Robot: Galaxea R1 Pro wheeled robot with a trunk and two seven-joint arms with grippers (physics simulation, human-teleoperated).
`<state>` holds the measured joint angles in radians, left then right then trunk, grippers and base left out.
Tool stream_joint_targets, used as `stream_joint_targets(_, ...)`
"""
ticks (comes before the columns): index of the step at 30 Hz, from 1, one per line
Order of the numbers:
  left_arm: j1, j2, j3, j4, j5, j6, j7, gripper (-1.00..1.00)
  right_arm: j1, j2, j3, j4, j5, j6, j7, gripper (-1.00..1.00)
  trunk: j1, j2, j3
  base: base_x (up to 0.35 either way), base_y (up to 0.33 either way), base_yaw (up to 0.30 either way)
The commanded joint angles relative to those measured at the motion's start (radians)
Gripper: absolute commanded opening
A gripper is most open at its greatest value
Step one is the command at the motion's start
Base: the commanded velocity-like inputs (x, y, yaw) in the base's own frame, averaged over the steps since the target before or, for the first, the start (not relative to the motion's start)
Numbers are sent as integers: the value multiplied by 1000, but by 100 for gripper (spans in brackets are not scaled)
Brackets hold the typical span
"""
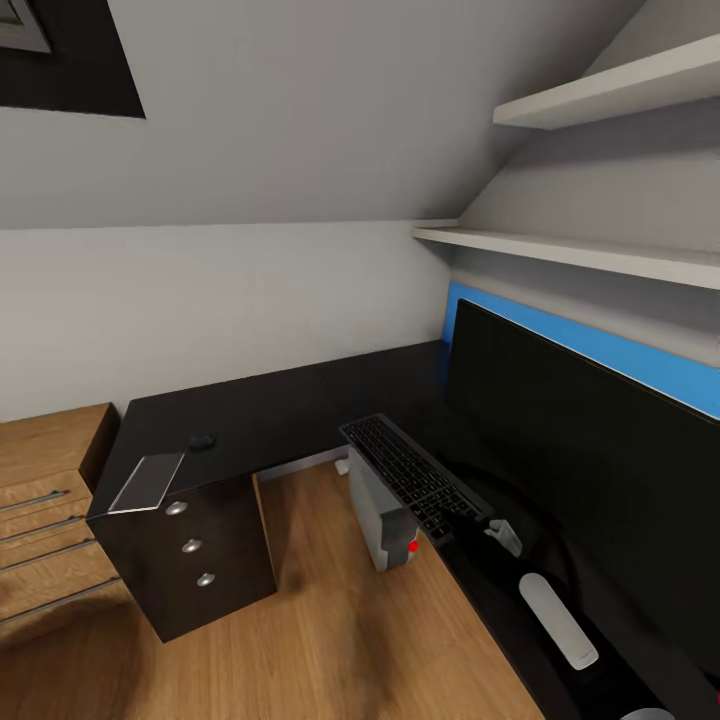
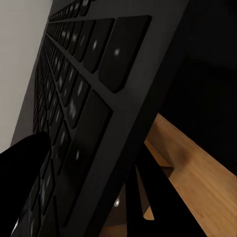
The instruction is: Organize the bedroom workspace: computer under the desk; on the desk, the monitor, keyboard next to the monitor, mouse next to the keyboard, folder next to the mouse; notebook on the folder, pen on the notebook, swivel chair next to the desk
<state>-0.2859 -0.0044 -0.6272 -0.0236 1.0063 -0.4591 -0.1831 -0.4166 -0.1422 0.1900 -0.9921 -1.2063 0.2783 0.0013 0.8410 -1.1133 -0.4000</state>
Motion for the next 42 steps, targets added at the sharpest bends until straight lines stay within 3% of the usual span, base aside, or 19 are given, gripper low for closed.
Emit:
stream_joint_targets(1,-1,0,-5,2,11,-3,-7,100,-1,-2,2,0,-6,0,2,-100,0,-1,-1,0,0,0)
stream_joint_targets(10,-1,-1,-5,2,11,-3,-7,100,1,-3,2,-2,-6,-107,20,-100,0,-1,-1,-1,0,0)
stream_joint_targets(42,-1,-2,-6,2,9,-4,-7,100,2,-2,3,4,-4,-114,21,-100,0,-1,-1,-268,-30,0)
